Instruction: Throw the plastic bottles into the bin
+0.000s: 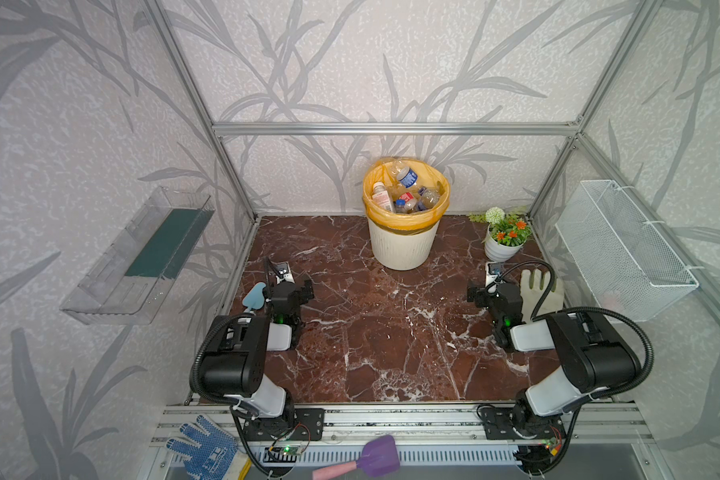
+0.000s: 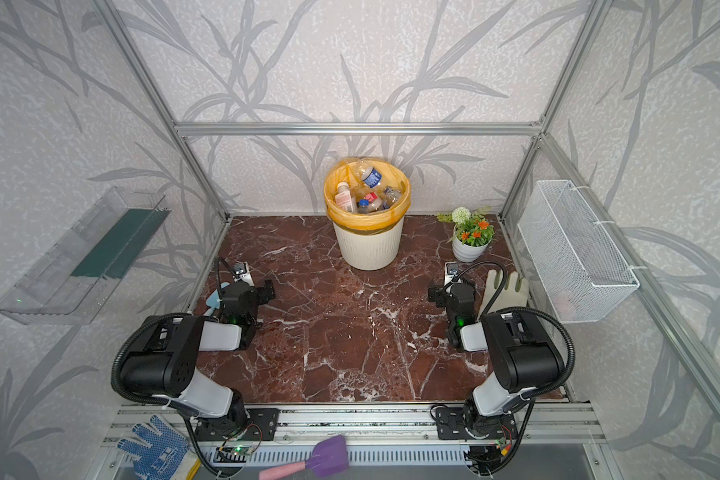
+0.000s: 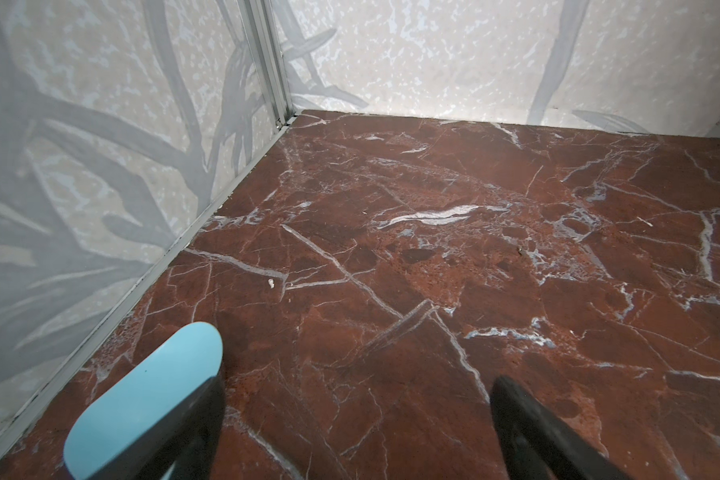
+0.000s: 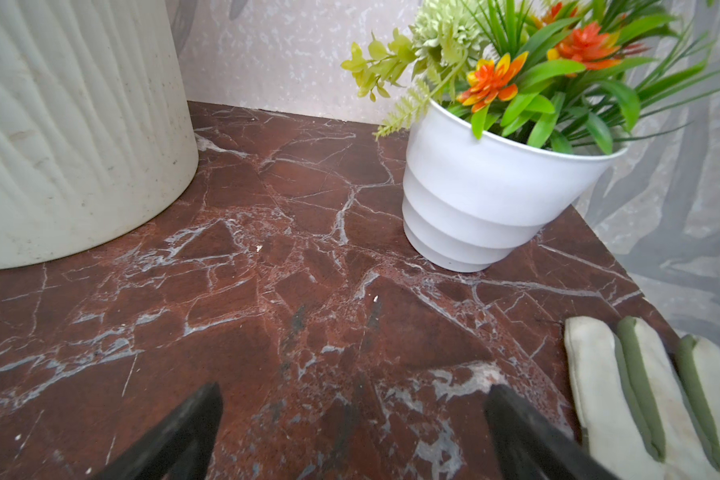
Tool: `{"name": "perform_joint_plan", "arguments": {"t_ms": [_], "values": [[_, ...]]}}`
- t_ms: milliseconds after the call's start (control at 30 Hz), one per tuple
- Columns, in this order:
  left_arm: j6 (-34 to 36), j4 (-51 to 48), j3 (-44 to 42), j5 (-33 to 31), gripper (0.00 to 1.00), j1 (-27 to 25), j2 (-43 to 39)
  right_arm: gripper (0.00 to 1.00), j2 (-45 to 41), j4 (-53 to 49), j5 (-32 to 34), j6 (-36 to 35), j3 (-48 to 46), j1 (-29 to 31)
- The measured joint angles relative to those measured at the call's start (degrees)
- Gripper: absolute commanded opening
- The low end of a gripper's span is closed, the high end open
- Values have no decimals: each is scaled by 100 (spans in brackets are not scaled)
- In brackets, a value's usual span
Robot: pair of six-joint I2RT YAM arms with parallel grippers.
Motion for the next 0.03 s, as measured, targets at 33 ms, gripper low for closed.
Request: {"name": "perform_joint_plan", "arguments": {"t_ms": [33], "values": [[0,0,0,0,99,0,0,99,0,0,0,4,0,0]]}}
